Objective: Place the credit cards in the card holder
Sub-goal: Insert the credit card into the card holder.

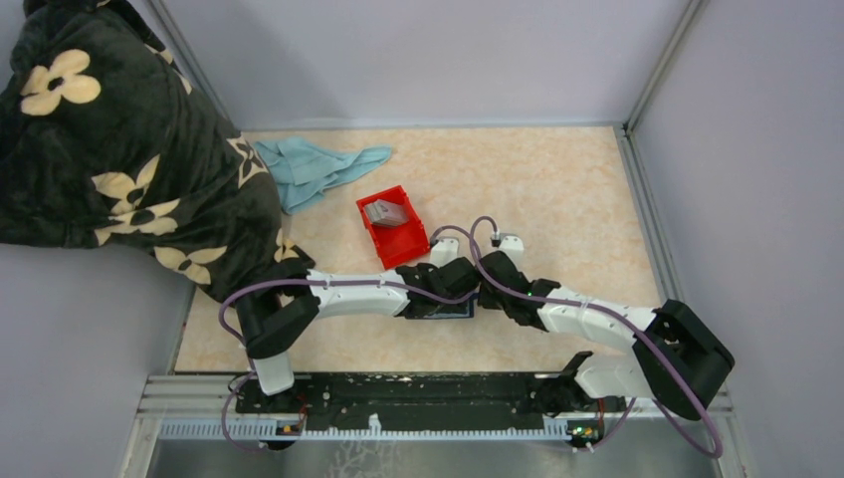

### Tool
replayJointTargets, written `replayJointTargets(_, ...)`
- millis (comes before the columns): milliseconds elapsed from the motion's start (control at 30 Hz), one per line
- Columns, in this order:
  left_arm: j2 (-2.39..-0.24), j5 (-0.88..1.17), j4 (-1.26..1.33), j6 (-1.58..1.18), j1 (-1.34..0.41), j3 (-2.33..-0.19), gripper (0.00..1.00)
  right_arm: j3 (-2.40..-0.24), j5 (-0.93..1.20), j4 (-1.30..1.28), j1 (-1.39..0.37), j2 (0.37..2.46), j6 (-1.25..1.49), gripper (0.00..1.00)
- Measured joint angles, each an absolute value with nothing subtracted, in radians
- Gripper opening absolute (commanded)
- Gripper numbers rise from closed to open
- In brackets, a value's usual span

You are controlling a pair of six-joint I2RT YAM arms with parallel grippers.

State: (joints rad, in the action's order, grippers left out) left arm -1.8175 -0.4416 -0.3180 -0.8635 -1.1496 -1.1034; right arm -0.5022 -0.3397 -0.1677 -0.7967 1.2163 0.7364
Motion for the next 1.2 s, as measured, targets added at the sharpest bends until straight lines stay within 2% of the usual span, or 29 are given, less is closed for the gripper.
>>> replayJointTargets(367, -1.817, -0.439, -0.323, -0.859, -1.153, -1.103, 0.67, -0.497, -0.34, -0.164, -0.797, 1.216, 0.736, 0.0)
replayJointTargets(467, -1.815, -0.434, -0.324, -0.855, -1.156, -1.103, 0.62, -0.497, -0.34, -0.165, -0.797, 1.216, 0.736, 0.0)
replayJointTargets(600, -1.807, -0.423, -0.322, -0.848, -1.156, -1.101, 0.63, -0.497, -0.342, -0.166, -0.798, 1.216, 0.736, 0.0)
replayJointTargets(667, -1.793, -0.418, -0.317, -0.845, -1.157, -1.091, 0.6, -0.497, -0.344, -0.17, -0.799, 1.216, 0.736, 0.0)
replayJointTargets(700, -1.78, -0.418, -0.312, -0.844, -1.158, -1.082, 0.6, -0.497, -0.344, -0.172, -0.799, 1.216, 0.736, 0.0)
replayJointTargets(767, -1.751, -0.419, -0.309, -0.844, -1.161, -1.064, 0.69, -0.497, -0.347, -0.177, -0.802, 1.213, 0.736, 0.0)
replayJointTargets(833, -1.723, -0.419, -0.302, -0.84, -1.163, -1.05, 0.73, -0.497, -0.347, -0.179, -0.803, 1.21, 0.736, 0.0)
replayJointTargets(1200, -1.629, -0.435, -0.269, -0.807, -1.172, -1.034, 0.77, -0.497, -0.358, -0.208, -0.803, 1.211, 0.736, 0.0)
